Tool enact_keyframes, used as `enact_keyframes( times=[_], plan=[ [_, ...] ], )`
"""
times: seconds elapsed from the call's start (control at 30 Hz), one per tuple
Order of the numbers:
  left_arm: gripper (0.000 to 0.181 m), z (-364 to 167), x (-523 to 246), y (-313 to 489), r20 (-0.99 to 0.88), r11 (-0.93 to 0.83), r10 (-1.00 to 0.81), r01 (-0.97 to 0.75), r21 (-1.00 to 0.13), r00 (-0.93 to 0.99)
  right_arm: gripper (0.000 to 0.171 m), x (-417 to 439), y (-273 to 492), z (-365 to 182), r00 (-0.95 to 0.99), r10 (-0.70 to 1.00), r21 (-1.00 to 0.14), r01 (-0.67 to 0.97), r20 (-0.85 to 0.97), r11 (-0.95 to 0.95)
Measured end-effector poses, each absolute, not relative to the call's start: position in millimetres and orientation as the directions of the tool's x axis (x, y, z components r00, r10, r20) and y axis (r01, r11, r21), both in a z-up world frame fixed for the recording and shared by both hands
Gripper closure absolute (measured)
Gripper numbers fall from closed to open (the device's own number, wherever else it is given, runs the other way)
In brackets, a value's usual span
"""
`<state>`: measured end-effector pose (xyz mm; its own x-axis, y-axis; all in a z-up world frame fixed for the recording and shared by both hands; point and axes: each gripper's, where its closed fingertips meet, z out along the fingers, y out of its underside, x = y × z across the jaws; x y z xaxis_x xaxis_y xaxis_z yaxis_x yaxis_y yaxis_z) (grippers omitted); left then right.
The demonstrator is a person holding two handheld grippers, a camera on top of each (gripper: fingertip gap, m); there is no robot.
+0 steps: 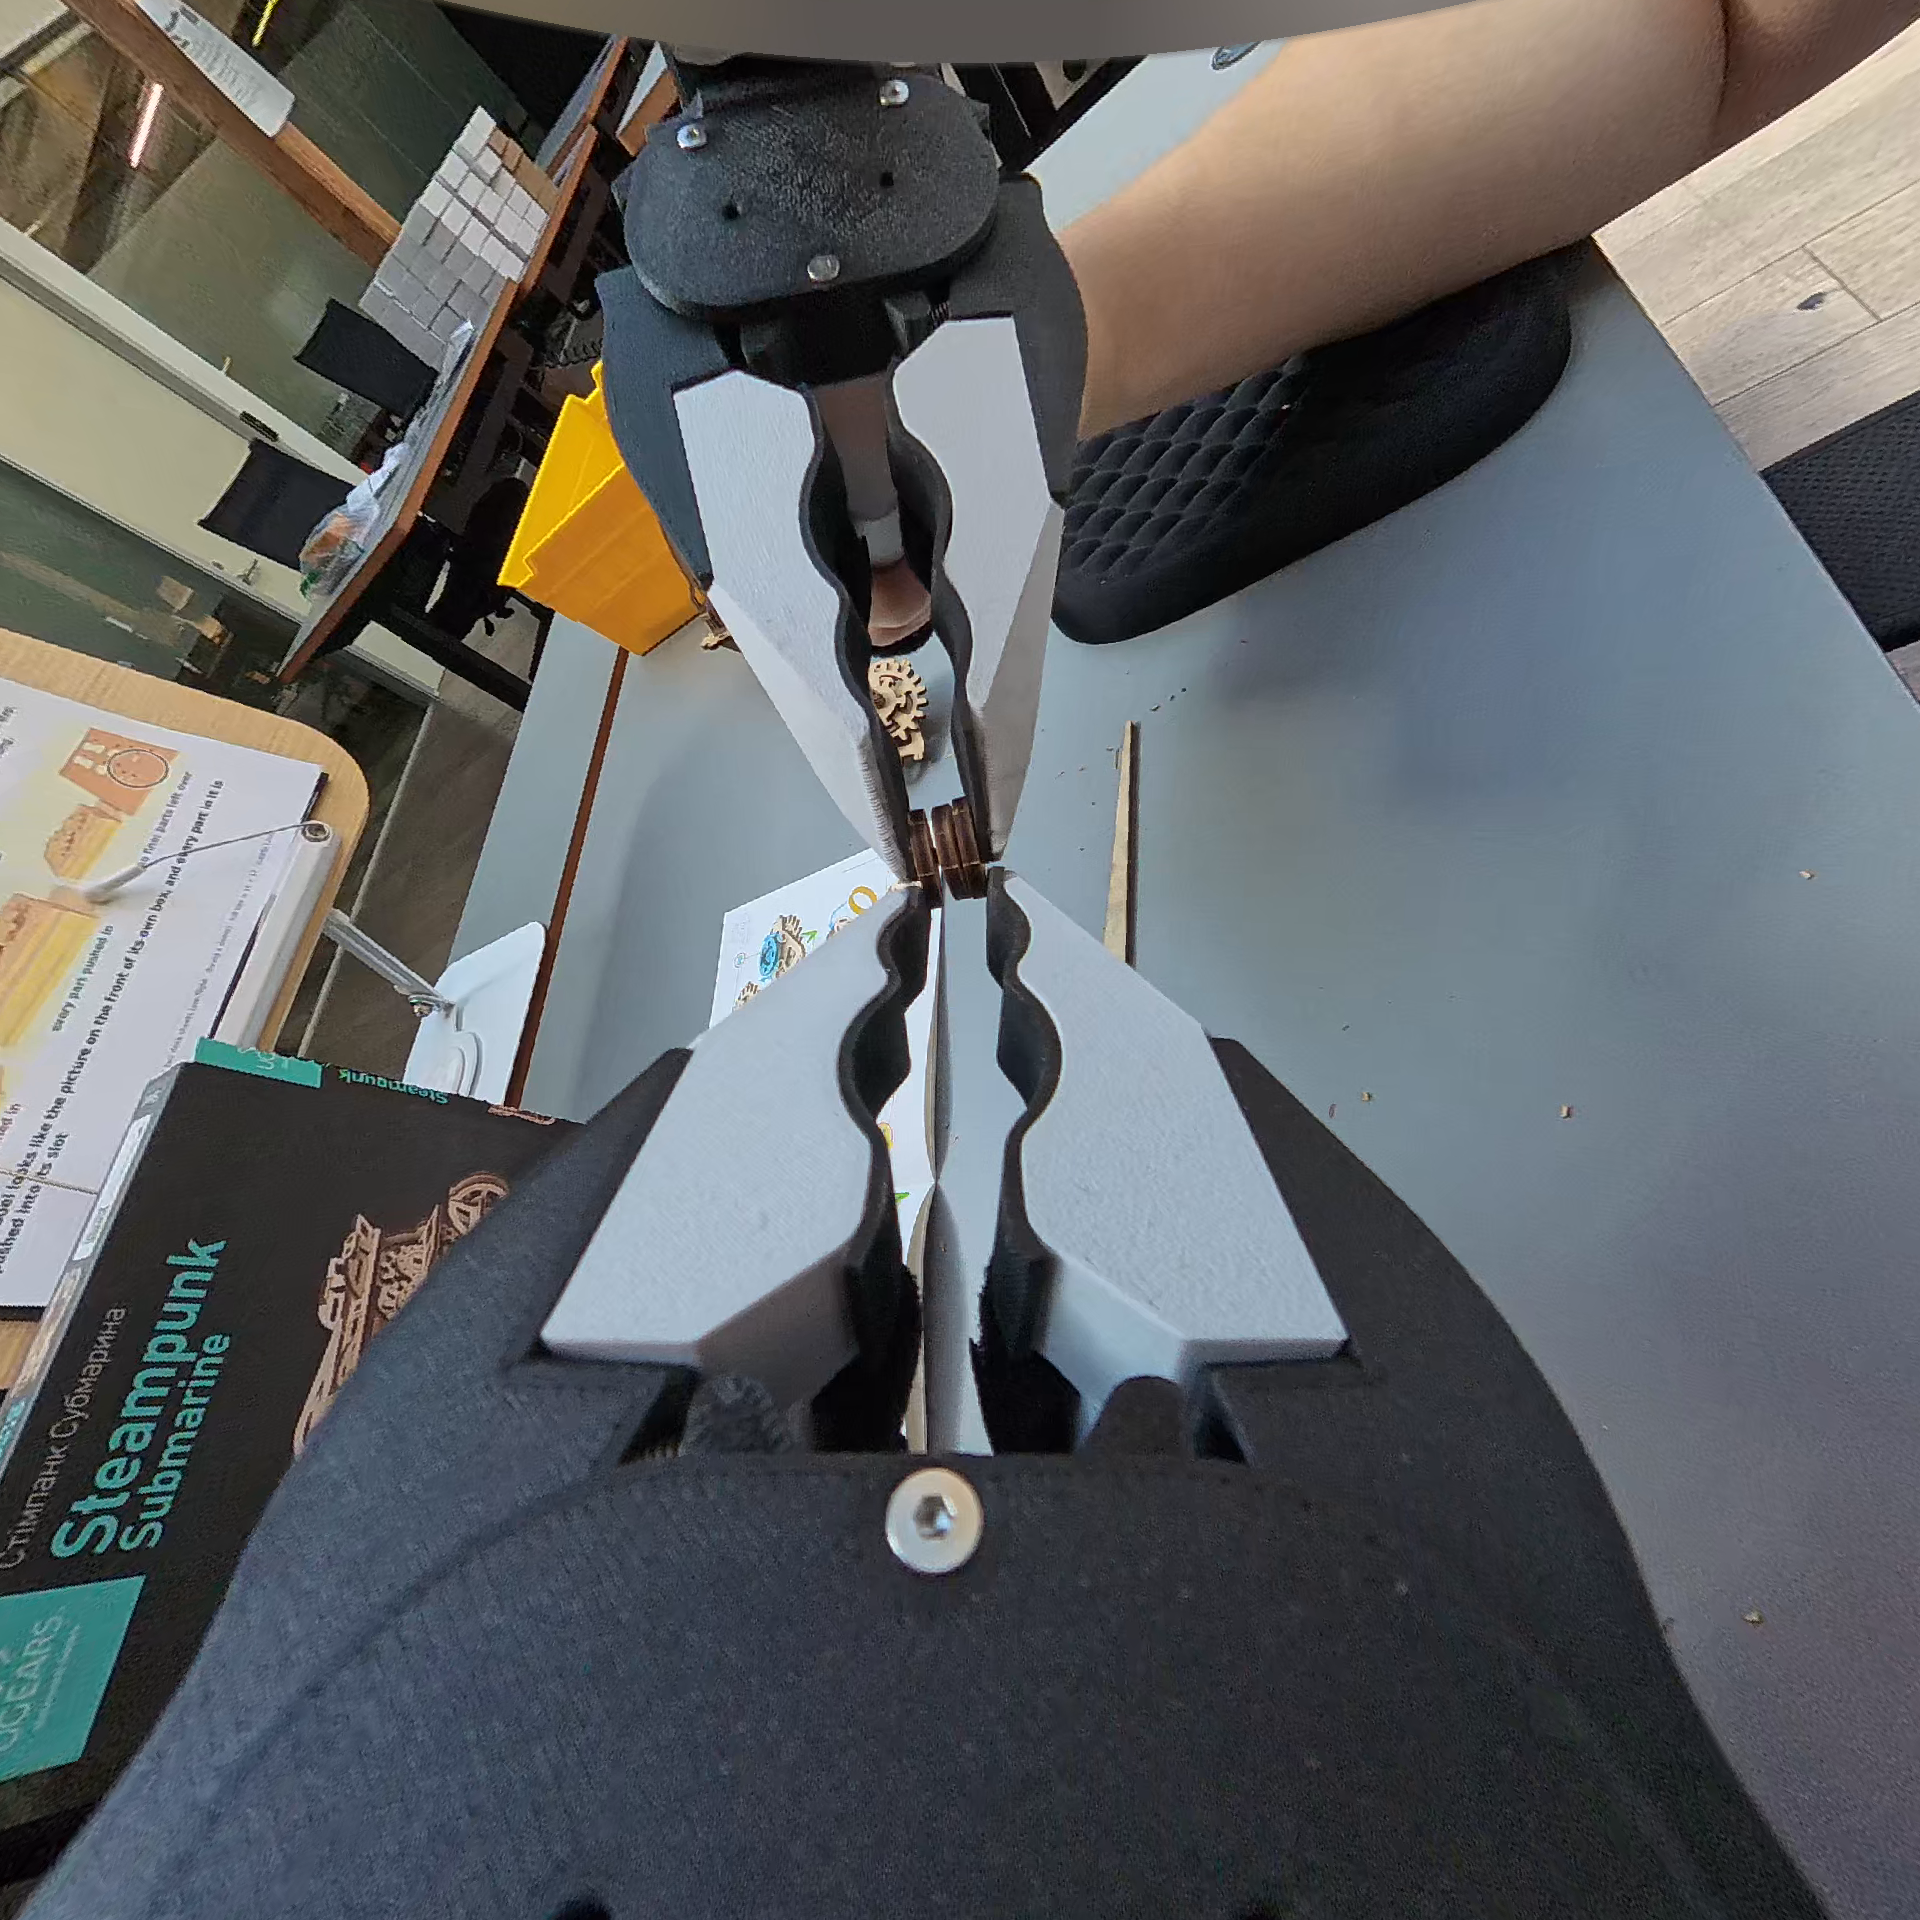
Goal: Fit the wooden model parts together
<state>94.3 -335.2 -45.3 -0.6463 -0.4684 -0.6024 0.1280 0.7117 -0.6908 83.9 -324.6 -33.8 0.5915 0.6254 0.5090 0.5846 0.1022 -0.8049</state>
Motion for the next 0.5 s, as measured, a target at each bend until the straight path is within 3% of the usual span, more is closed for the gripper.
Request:
enact_keyframes(
  times=[0.2,0.3,0.37,0.5],
  plan=[
    [0.172,-38,95,-334,-0.611,0.688,-0.49,0.154,-0.709,-0.622,0.159,84,-324,-28,0.599,0.604,-0.805,0.58,0.526,0.125],
    [0.172,-23,97,-332,-0.661,0.662,-0.52,0.234,-0.712,-0.541,0.158,84,-324,-13,0.641,0.598,-0.853,0.5,0.482,0.152],
    [0.172,-22,98,-331,-0.73,0.697,-0.49,0.289,-0.657,-0.477,0.147,89,-327,-2,0.644,0.546,-0.829,0.524,0.536,0.195],
    [0.172,-19,95,-337,-0.751,0.685,-0.487,0.338,-0.645,-0.446,0.15,100,-333,-7,0.592,0.522,-0.752,0.64,0.614,0.159]
  ],
)
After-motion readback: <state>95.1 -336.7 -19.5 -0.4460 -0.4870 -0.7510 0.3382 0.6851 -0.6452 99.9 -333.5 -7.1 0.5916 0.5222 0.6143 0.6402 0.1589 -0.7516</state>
